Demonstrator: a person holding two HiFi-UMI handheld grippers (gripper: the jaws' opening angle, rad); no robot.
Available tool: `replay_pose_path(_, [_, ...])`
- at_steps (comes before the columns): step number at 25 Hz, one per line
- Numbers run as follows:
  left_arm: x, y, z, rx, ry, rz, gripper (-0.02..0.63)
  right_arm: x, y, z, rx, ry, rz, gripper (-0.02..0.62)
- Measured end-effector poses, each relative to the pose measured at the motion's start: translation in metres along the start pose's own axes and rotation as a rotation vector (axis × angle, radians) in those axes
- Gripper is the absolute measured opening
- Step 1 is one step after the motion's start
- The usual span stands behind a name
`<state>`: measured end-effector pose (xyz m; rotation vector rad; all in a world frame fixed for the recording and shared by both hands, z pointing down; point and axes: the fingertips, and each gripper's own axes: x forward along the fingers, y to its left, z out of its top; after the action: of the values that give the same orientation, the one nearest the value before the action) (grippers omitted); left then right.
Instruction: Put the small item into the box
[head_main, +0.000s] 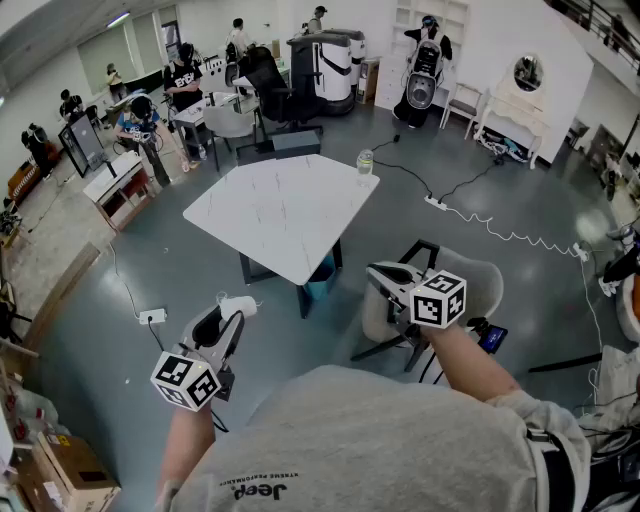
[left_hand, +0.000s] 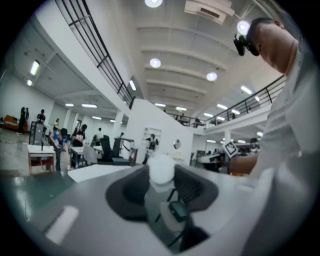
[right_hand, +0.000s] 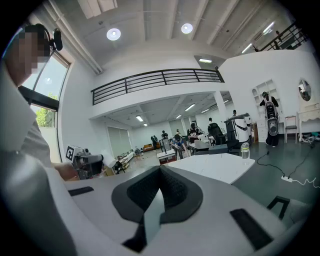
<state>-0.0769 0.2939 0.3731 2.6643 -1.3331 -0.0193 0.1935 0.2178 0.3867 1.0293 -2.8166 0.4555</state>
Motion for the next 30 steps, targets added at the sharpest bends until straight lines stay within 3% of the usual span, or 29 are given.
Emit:
replay_pose_path(17, [0.033,-0.035,-0.001,0.017,0.014,0.001,0.156,-0.028,-0.028,0.002,0.019,-0.023,0.029,0.008])
replay_pose_path(30, [0.089,-0.092,0.004,0.026,0.02,-0.008,0.156,-0.081,-0.07,-0.001,0.024,-0.026,0.083,0.008])
